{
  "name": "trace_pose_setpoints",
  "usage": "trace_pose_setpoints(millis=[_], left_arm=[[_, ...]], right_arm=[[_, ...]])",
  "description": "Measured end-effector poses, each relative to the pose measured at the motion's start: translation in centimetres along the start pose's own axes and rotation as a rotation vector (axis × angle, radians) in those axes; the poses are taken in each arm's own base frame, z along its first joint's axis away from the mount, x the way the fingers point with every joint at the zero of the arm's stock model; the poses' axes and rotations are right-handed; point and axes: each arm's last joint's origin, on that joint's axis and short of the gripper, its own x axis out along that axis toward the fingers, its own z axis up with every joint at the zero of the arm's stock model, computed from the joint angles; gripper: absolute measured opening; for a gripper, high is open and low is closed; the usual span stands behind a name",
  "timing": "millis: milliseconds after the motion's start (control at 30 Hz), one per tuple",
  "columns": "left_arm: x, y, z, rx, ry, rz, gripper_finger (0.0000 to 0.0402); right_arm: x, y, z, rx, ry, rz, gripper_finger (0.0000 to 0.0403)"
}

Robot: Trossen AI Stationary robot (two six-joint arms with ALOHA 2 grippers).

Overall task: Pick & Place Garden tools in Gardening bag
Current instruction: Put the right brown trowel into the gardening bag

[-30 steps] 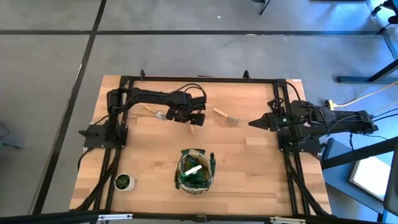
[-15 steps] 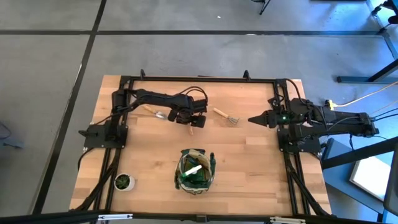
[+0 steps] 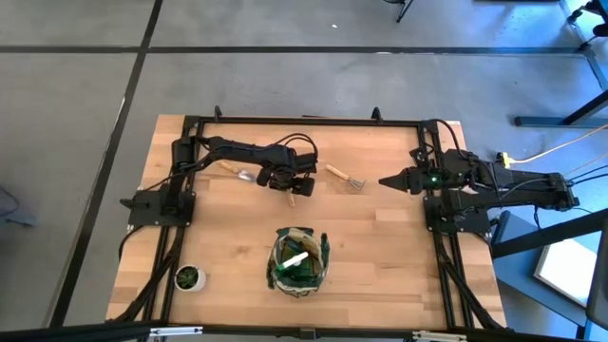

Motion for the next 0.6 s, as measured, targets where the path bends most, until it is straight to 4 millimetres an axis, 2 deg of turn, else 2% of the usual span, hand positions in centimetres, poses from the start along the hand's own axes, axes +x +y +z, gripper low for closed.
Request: trace_pose_setpoints(millis=[367, 500, 600], left_arm=[[0.01, 0.01, -0.01, -0.008, 0.002, 0.001, 0.0177], [0.01, 0.09, -0.05, -0.004, 0.009, 0.008, 0.0152], [0.02, 0.17, -0.08, 0.016, 0.022, 0.011, 0.0111]], right_arm=[[0.00, 0.00, 0.00, -0.004, 0.000, 0.000, 0.0091], [0.00, 0.00, 0.00, -0.004, 0.000, 0.000, 0.0091], [0.00, 0.00, 0.00, -0.004, 0.000, 0.000, 0.0091]])
